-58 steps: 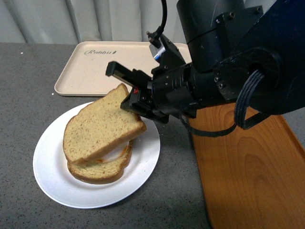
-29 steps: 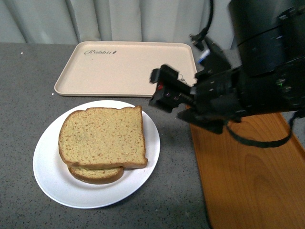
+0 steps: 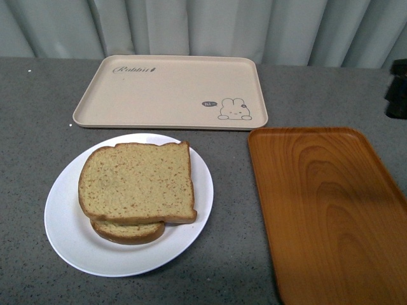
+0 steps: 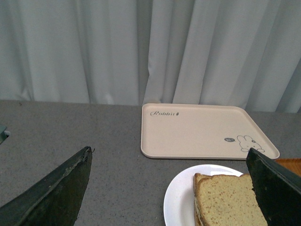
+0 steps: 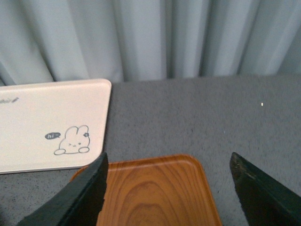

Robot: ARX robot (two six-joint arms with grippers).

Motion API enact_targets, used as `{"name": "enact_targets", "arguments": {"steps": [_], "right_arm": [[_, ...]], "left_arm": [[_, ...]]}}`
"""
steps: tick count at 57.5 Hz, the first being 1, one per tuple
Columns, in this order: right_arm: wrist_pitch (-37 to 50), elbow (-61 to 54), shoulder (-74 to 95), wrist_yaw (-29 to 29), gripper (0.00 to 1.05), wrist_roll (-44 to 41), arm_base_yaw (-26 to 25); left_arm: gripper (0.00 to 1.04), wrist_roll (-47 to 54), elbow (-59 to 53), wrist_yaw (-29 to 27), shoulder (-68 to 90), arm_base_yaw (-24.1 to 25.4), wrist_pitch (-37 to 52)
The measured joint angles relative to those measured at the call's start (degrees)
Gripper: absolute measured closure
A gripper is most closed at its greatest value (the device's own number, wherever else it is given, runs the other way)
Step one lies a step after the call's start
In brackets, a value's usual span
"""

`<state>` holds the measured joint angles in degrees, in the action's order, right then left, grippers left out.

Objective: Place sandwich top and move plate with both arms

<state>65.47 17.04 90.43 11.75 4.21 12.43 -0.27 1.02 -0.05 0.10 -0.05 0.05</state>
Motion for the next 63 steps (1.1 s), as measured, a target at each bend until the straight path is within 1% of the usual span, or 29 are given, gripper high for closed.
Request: {"name": "enact_targets", "arguments": {"steps": [1,3,5,7,8,9,11,14,19,23,35,38,39,40,45,63], "right_arm": [[2.47,-1.03,-0.66,-0.26,0.39,-0.74,-0.33],[4.74,-2.08,-1.95,-0.7,0.44,-1.55,-0.85],[5.38,-2.84,-3.63,-1.03,0.5,-2.1,-1.38],[4.66,-3.45,-5.81,-1.42,0.55,-2.6,-1.9],[2.45,-3.98,-8.24,-1.68,0.6,-2.95,-2.4],[1.77,-4.22,-9.07,-1.84,0.62,-3.02,-2.56],[-0.04,-5.18,-11.98,-2.51,0.69,-3.32,-3.13],[-1.11,-6.19,-14.32,-3.15,0.76,-3.54,-3.65],[-3.28,-8.41,-18.56,-4.37,0.92,-3.8,-4.83],[-4.83,-9.81,-21.49,-5.05,1.03,-3.87,-5.55],[-11.08,-13.11,-30.99,-6.93,1.04,-4.04,-7.54],[-12.85,-13.73,-33.46,-9.66,1.04,-4.04,-9.18],[-13.99,-14.08,-34.95,-11.06,1.04,-4.07,-10.43],[-14.75,-14.27,-35.93,-11.32,1.04,-4.09,-10.97],[-17.7,-15.04,-39.71,-11.37,1.04,-4.07,-12.17],[-29.05,-16.59,-52.98,-11.65,1.04,-4.07,-12.28]], "left_arm": [[0.06,0.0,0.0,-0.02,0.04,0.0,-0.02],[0.06,0.0,0.0,0.0,0.09,0.0,-0.02],[0.06,0.0,0.0,0.0,0.09,0.0,-0.02],[0.06,0.0,0.0,0.0,0.09,0.0,-0.02],[0.06,0.0,0.0,0.0,0.09,0.0,-0.02],[0.06,0.0,0.0,0.0,0.07,0.0,-0.02],[0.06,0.0,0.0,0.02,0.07,0.0,-0.02],[0.06,0.0,0.0,0.02,0.09,0.0,-0.02],[0.06,0.0,0.0,0.02,0.09,0.0,-0.02],[0.06,0.0,0.0,0.02,0.07,0.0,-0.02],[0.06,0.0,0.0,0.02,0.09,0.0,-0.02],[0.06,0.0,0.0,0.02,0.09,0.0,-0.02],[0.06,0.0,0.0,0.02,0.09,0.0,-0.02],[0.06,0.0,0.0,0.02,0.09,0.0,-0.02],[0.06,0.0,0.0,0.0,0.07,0.0,-0.02],[0.06,0.0,0.0,0.02,0.09,0.0,-0.02]]}}
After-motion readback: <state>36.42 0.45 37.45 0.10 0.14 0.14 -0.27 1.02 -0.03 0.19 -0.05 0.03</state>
